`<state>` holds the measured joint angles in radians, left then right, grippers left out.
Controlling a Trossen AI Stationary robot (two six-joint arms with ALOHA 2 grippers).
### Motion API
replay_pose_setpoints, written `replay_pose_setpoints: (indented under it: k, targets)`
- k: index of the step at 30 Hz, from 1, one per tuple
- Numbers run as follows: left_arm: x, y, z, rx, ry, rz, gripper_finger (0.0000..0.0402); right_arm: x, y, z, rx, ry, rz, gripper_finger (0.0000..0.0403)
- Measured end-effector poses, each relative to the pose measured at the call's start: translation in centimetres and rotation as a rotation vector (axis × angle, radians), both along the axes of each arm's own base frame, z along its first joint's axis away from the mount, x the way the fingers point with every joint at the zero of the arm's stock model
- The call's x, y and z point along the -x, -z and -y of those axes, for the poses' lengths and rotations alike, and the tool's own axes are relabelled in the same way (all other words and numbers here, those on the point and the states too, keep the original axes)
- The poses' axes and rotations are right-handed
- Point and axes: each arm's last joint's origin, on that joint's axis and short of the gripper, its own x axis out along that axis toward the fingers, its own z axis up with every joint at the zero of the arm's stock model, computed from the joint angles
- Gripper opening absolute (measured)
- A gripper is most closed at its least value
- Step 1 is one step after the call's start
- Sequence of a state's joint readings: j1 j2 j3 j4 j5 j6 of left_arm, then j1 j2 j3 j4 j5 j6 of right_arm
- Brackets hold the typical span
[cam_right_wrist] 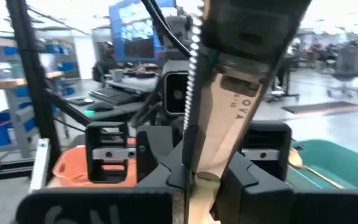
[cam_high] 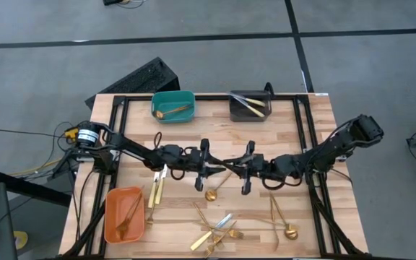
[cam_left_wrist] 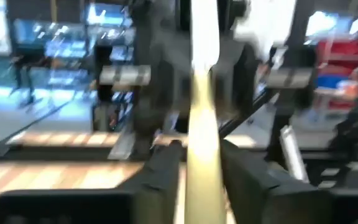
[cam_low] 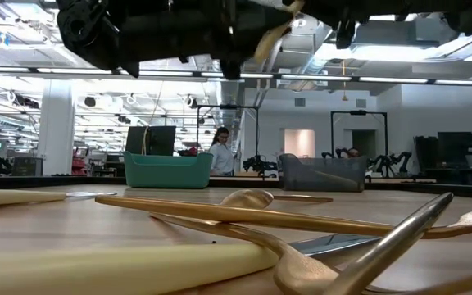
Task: Sort silverware by color (type)
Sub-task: Put the yellow knife into the black bin
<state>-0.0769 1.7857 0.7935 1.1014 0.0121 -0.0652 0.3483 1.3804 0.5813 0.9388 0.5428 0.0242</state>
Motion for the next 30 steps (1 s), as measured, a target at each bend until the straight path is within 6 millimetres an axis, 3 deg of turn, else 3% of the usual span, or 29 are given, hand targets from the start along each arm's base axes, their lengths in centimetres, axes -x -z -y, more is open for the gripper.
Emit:
replay_pose_setpoints:
  k: [5,10,16,20,25,30]
  targets:
    - [-0.1,1.6,-0.3,-0.012,-0.099,-0.164,0.0192,0.5,-0.8,2.6,-0.008,0.094,-0.065,0.0065]
    - [0.3,3.3,-0.9,0.054,-0.294,-0.337,0.0241,1.4,-2.4,7.8,0.043,0.324,-0.277,0.0065]
    - [0.3,3.5,-0.8,0.11,-0.266,-0.359,0.0246,2.8,-3.7,15.7,0.101,0.615,-0.572,0.0065]
    - [0.3,3.6,-0.8,0.108,-0.268,-0.37,0.0245,3.8,-2.5,19.9,0.088,0.762,-0.698,0.0065]
    - [0.4,3.9,-0.8,0.103,-0.27,-0.4,0.0245,3.8,-0.3,23.1,0.033,0.797,-0.773,0.0068]
    - [0.4,3.9,-0.8,0.101,-0.273,-0.402,0.0245,3.3,1.7,24.7,0.021,0.819,-0.837,0.0074]
